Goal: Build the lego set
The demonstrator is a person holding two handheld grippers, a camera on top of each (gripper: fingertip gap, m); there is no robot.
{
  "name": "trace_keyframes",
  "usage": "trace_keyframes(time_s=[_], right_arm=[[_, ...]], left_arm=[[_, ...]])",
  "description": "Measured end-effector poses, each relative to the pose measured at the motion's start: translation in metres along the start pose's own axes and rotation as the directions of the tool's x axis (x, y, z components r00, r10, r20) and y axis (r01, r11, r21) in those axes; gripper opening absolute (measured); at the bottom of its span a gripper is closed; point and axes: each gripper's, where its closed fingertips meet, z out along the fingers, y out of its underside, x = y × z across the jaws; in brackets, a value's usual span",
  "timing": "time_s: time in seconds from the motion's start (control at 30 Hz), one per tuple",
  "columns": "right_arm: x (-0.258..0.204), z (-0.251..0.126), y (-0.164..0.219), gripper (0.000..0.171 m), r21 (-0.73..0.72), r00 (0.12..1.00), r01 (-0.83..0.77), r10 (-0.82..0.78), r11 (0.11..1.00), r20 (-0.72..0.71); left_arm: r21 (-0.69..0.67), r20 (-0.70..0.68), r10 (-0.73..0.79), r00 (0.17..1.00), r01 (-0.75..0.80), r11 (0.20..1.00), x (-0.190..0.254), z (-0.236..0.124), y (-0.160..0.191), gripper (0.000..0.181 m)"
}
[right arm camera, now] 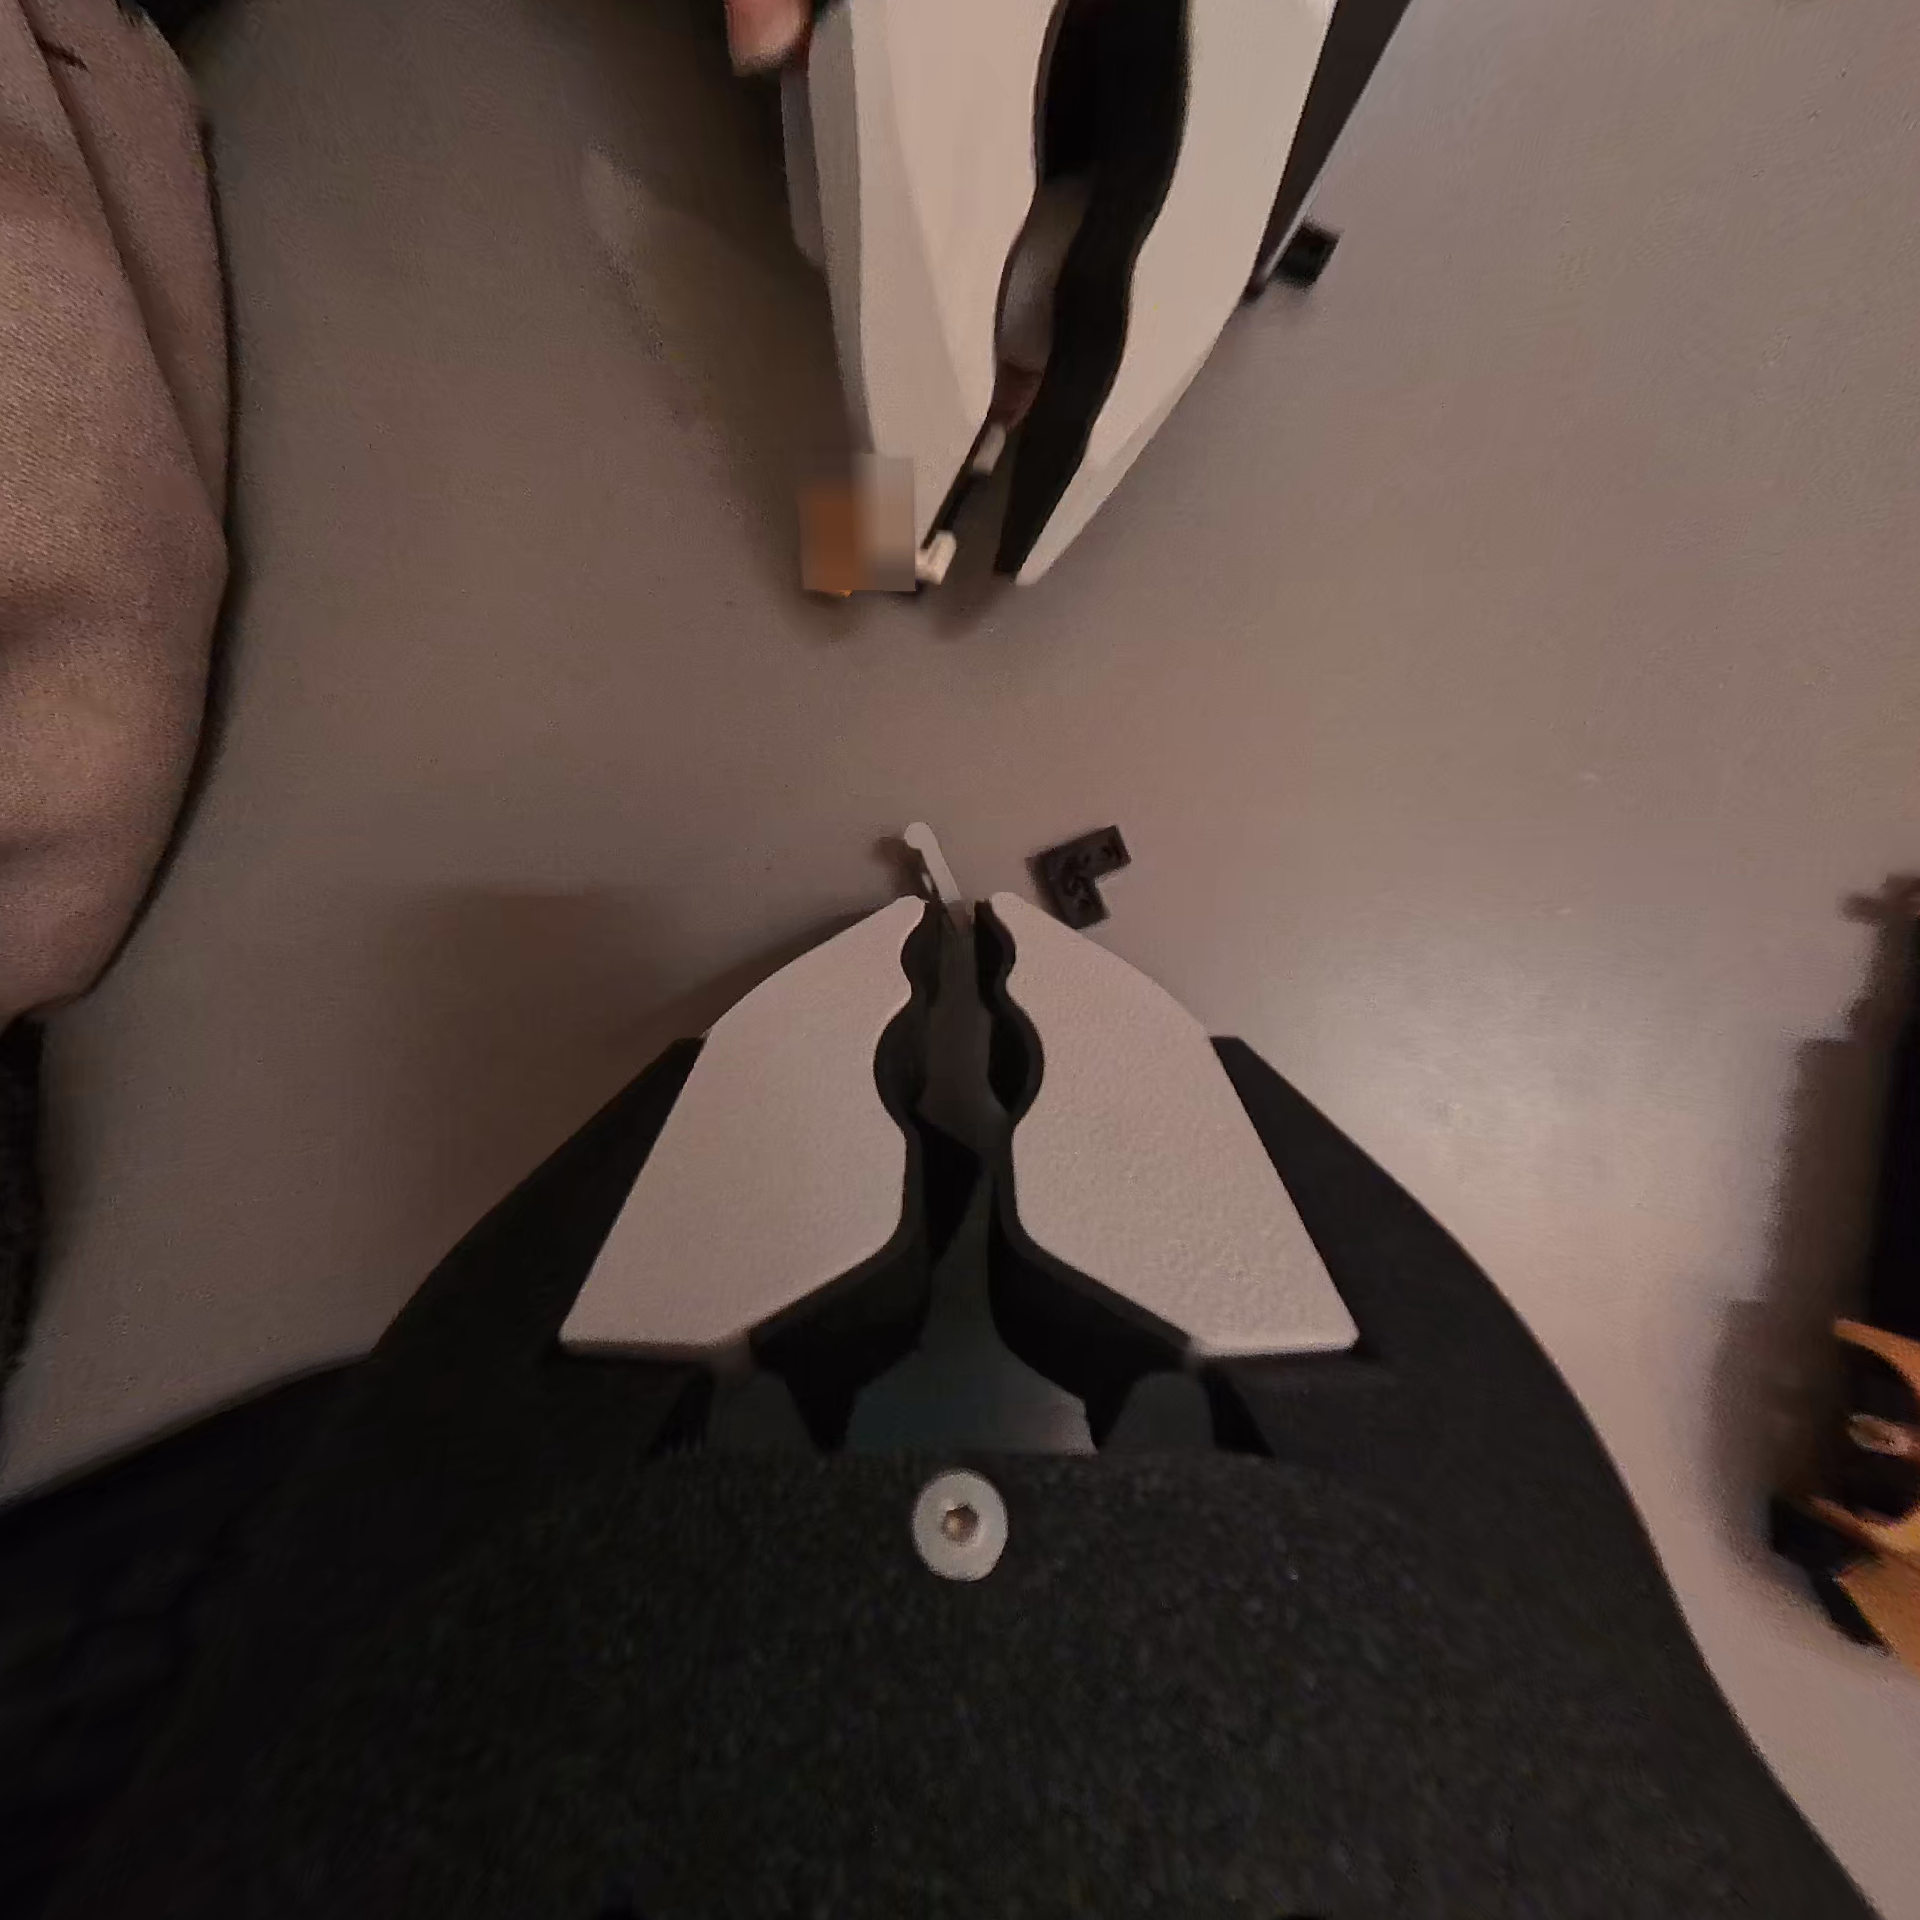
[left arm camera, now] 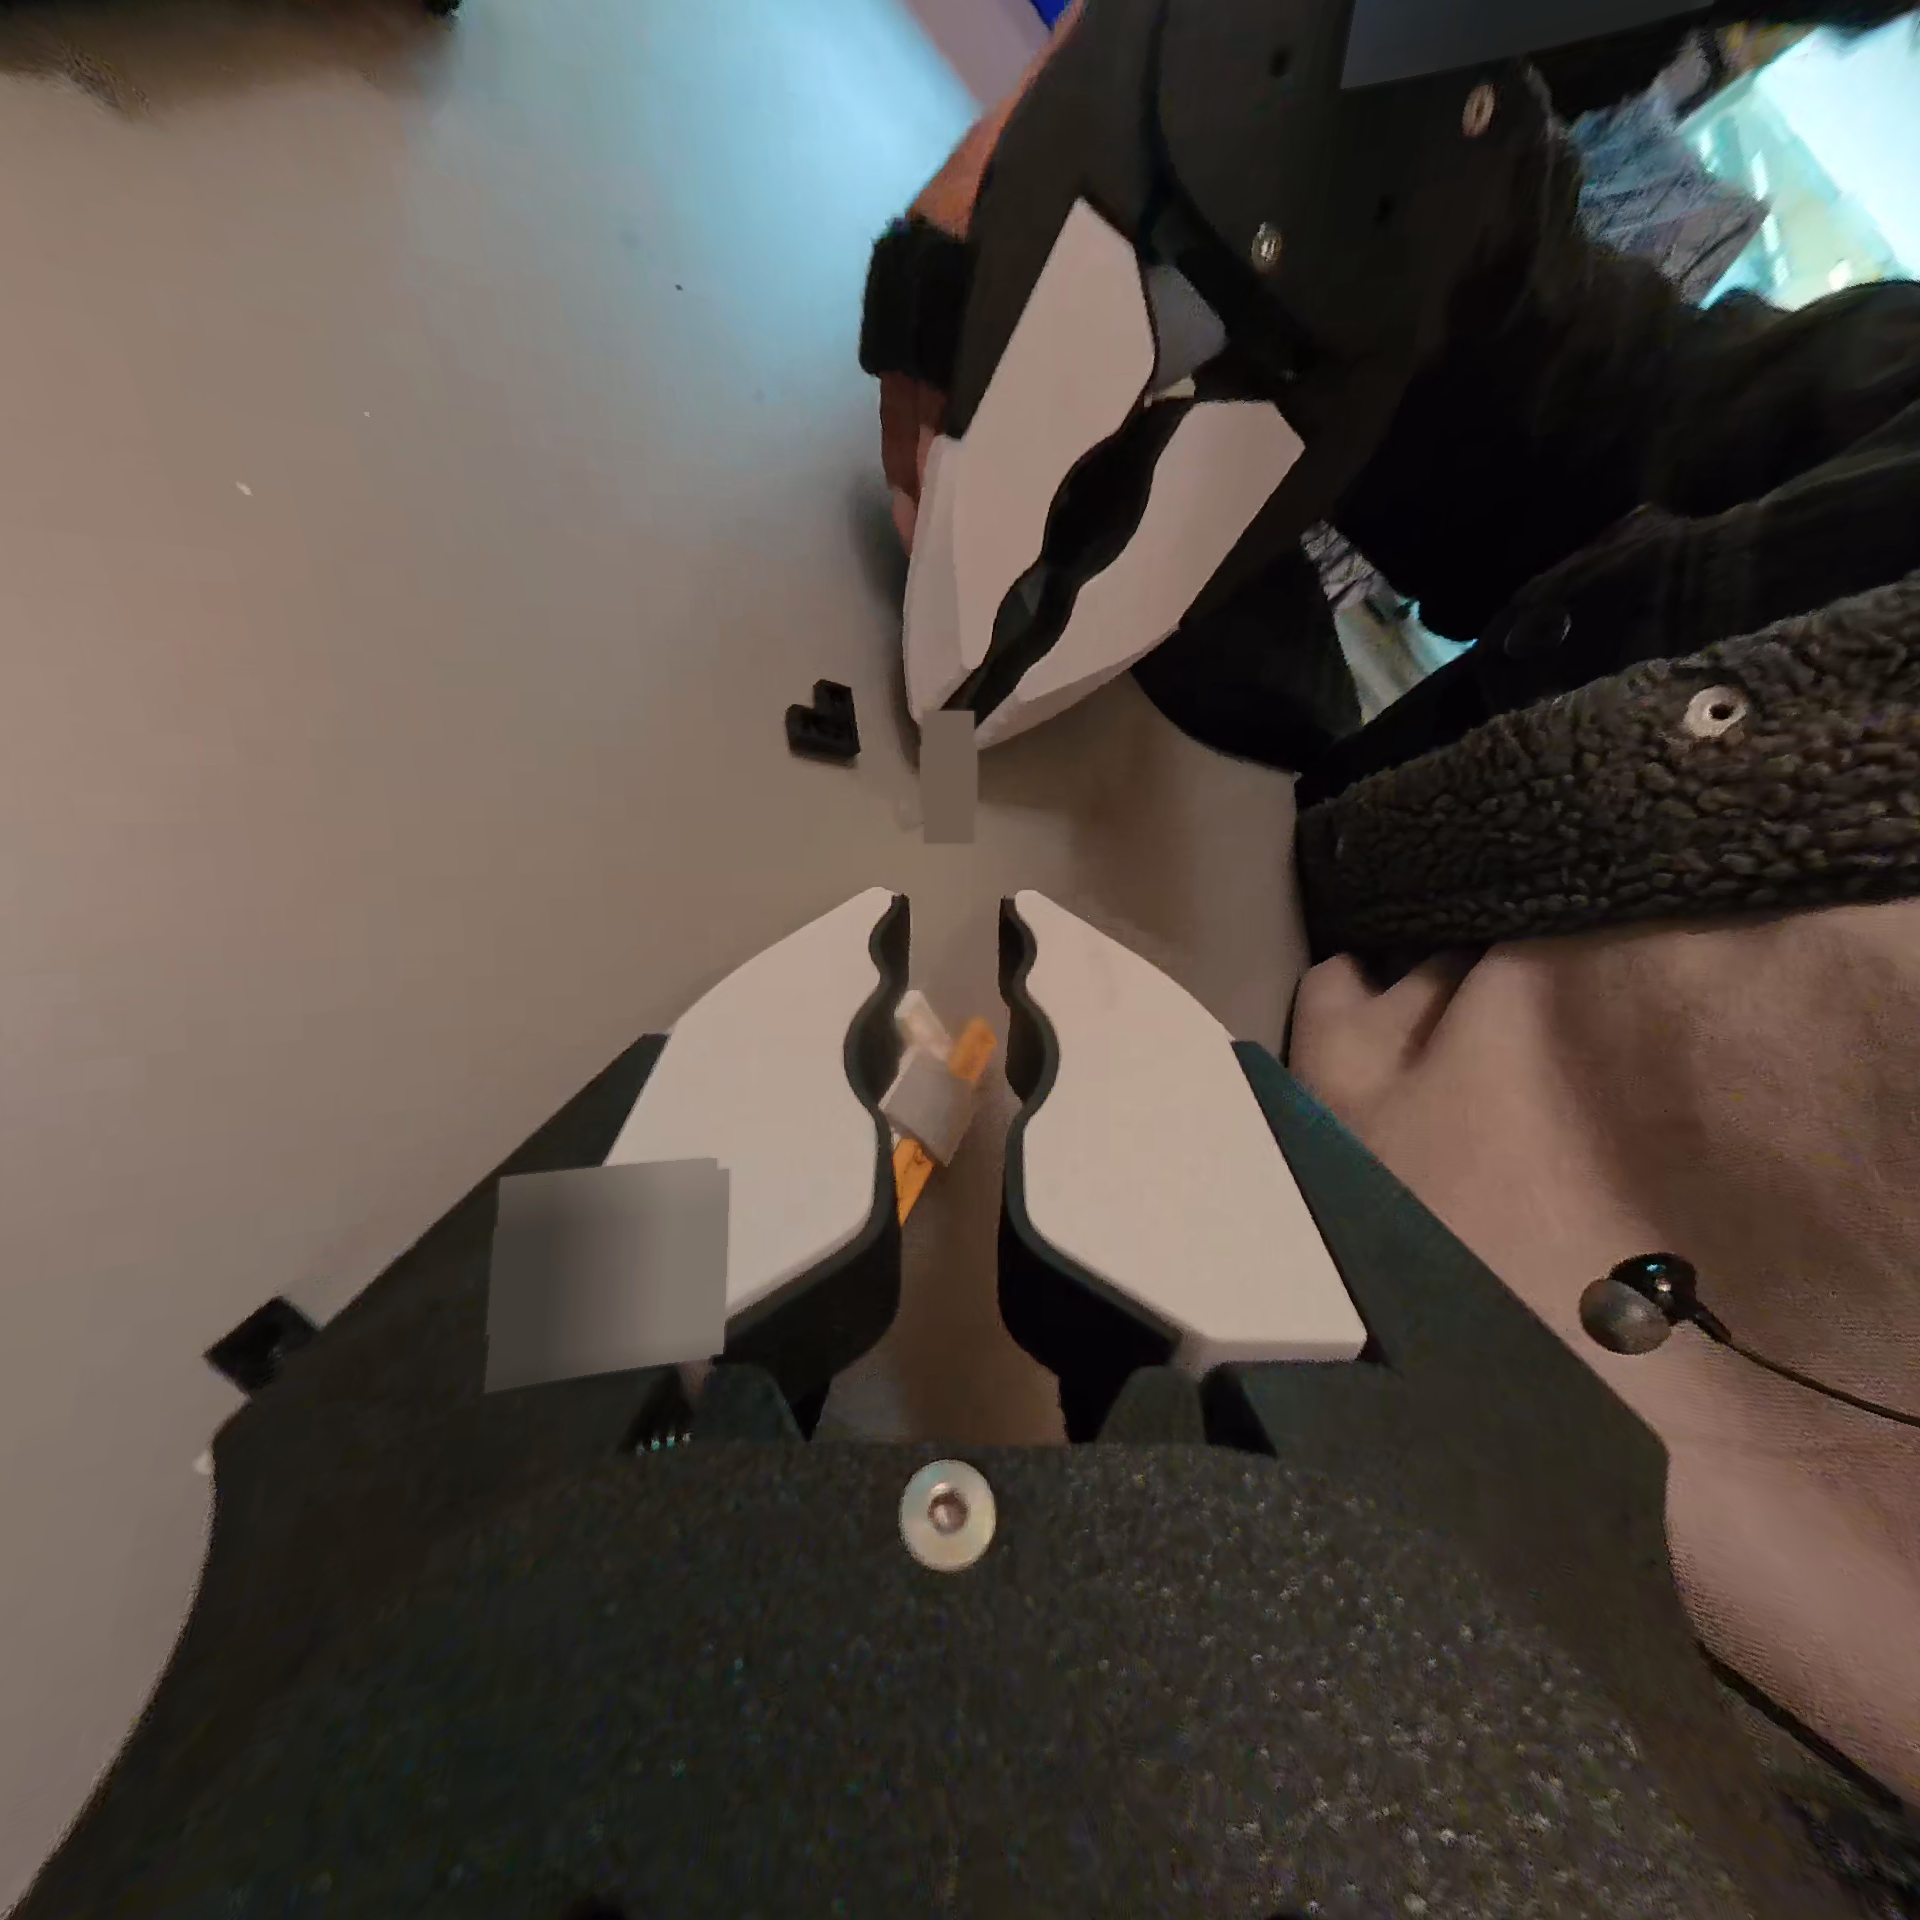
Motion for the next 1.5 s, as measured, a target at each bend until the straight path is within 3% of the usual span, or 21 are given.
trace_keyframes(time_s=[0.07,0.23,0.4,0.5,0.63,0.8,0.9,1.03,1.3,1.4,1.5], right_arm=[[0.003,-0.007,-0.014,0.006,0.083,0.998,0.056,-0.053,0.995,-0.037],[0.008,-0.033,-0.053,0.006,0.240,0.934,0.315,-0.256,0.918,-0.248],[0.003,-0.051,-0.069,0.006,0.255,0.862,0.464,-0.367,0.848,-0.349],[0.000,-0.053,-0.069,0.006,0.246,0.846,0.493,-0.394,0.835,-0.359],[0.007,-0.051,-0.062,0.007,0.269,0.884,0.414,-0.313,0.870,-0.347],[0.013,-0.050,-0.052,0.012,0.407,0.993,-0.017,0.064,0.913,-0.101],[0.012,-0.051,-0.054,0.014,0.462,0.960,-0.277,0.262,0.842,0.099],[0.014,-0.046,-0.058,0.014,0.458,0.882,-0.470,0.411,0.754,0.229],[0.018,-0.043,-0.059,0.010,0.378,0.793,-0.608,0.509,0.698,0.335],[0.018,-0.040,-0.060,0.006,0.338,0.785,-0.613,0.506,0.714,0.357],[0.014,-0.038,-0.053,0.005,0.240,0.810,-0.552,0.445,0.799,0.383]], left_arm=[[-0.011,-0.018,-0.001,1.000,0.001,1.000,0.004,0.004,-0.002,0.015],[0.080,-0.213,-0.125,0.969,0.145,0.986,0.024,0.002,-0.034,0.016],[0.063,-0.431,-0.210,0.878,0.261,0.963,0.049,-0.005,-0.050,0.017],[0.051,-0.470,-0.233,0.851,0.290,0.956,0.055,0.000,-0.051,0.010],[0.103,-0.382,-0.212,0.900,0.269,0.958,0.046,0.007,-0.051,0.008],[0.187,-0.055,-0.046,0.997,0.055,0.981,0.026,0.012,-0.047,0.008],[0.190,0.148,0.088,0.985,-0.116,0.975,0.019,0.011,-0.046,0.008],[0.156,0.314,0.222,0.923,-0.281,0.947,0.018,0.014,-0.046,0.008],[0.127,0.447,0.316,0.837,-0.409,0.904,0.016,0.009,-0.050,0.008],[0.138,0.456,0.311,0.834,-0.411,0.901,0.015,0.007,-0.051,0.008],[0.117,0.390,0.308,0.868,-0.378,0.918,0.016,0.011,-0.045,0.008]])
